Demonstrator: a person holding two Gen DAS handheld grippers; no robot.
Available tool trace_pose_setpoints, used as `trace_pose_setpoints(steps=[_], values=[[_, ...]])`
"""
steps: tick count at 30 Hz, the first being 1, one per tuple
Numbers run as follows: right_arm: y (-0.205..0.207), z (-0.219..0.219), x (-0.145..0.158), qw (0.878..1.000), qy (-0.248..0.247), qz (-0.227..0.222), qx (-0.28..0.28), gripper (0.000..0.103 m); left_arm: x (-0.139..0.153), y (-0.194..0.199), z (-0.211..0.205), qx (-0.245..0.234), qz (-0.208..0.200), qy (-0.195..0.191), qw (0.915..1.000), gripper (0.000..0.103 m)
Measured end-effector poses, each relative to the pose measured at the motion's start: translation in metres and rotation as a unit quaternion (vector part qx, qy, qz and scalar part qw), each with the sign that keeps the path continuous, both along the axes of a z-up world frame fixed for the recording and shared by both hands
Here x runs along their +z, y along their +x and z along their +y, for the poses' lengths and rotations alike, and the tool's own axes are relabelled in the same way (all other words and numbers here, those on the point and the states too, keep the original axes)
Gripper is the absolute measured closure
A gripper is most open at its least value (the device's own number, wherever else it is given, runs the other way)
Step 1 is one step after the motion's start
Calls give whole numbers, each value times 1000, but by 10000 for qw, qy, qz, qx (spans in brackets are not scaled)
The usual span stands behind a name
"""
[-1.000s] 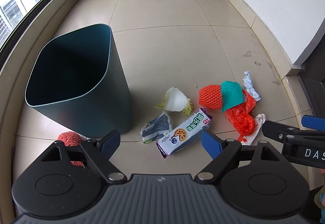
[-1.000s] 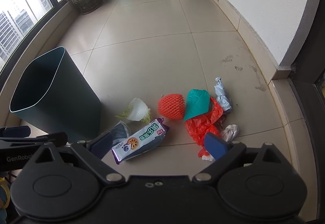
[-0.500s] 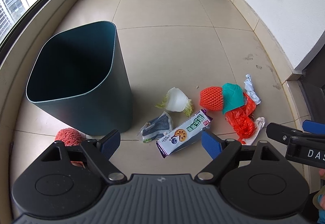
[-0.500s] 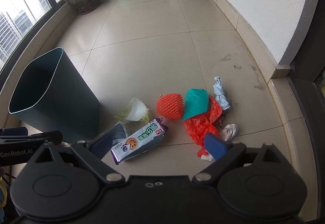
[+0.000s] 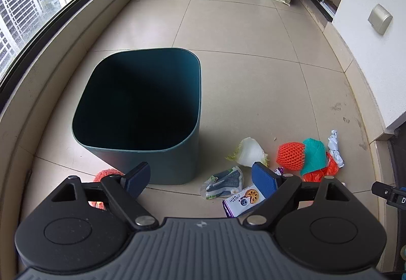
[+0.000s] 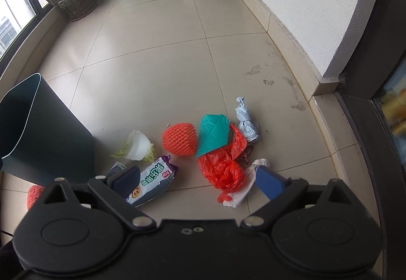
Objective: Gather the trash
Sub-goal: 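Grasp the purple-and-white snack packet with the right tool while the left tool holds the bin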
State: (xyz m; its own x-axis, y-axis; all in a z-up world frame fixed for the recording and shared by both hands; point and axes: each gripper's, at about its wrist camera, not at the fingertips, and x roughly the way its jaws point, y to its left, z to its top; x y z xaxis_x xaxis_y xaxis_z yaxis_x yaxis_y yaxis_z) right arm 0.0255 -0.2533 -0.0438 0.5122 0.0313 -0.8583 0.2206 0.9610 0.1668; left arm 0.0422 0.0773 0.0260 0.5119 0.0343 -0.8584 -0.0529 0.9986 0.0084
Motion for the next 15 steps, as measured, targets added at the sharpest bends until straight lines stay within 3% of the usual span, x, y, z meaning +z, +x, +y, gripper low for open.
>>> trace_pose_setpoints(steps=[6, 10, 15], values=[[22, -5, -2, 9999, -48, 133, 5, 5, 21, 22, 67, 764, -256, 92, 9967, 16], [44, -7, -3, 9997, -69, 198, 102, 5, 29, 38, 118, 1387, -380, 122, 9895, 16], [67, -1, -15, 9990, 70, 335, 291, 5, 16, 62, 159, 1844, -181, 276, 9823, 16]])
